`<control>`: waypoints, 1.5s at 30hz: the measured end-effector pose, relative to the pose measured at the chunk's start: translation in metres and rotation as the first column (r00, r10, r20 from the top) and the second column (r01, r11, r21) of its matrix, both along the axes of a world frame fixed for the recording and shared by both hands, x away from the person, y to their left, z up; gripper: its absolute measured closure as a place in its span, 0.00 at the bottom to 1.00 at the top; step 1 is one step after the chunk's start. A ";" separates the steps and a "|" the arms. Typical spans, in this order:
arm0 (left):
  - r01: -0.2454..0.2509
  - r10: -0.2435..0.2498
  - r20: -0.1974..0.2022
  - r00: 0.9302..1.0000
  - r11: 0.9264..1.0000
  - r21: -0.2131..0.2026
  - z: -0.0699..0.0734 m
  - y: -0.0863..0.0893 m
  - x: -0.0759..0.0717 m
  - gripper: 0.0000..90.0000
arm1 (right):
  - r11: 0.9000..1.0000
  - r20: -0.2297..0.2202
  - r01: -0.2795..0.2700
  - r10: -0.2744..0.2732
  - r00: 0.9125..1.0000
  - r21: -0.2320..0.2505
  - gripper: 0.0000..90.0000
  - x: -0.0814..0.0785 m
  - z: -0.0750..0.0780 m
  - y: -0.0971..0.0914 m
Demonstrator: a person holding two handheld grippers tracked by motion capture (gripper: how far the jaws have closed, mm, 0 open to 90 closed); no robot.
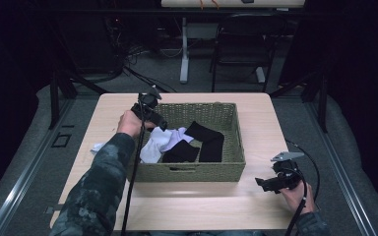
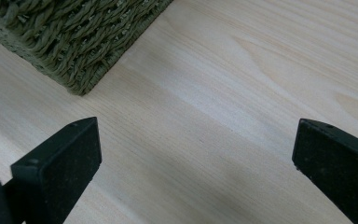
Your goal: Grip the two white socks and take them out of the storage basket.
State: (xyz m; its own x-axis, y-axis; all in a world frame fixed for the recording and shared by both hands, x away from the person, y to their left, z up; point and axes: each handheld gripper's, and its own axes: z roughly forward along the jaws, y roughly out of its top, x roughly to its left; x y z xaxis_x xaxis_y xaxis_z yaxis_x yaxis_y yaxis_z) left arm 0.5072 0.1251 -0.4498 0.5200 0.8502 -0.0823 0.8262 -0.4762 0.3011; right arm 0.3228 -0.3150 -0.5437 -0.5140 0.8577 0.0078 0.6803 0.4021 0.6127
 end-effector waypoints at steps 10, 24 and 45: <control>-0.003 0.004 -0.058 0.998 1.000 0.021 -0.032 -0.004 0.007 0.10 | 1.000 0.001 -0.001 0.001 1.000 0.001 0.01 0.000 0.000 0.000; -0.013 0.024 -0.128 0.991 0.996 0.089 -0.061 -0.007 0.006 0.29 | 1.000 -0.001 -0.003 0.003 1.000 0.007 0.01 0.000 0.000 0.000; 0.040 -0.040 -0.070 0.997 0.999 0.004 -0.016 0.017 -0.010 0.92 | 1.000 -0.002 -0.003 0.003 1.000 -0.002 0.01 0.000 0.000 0.000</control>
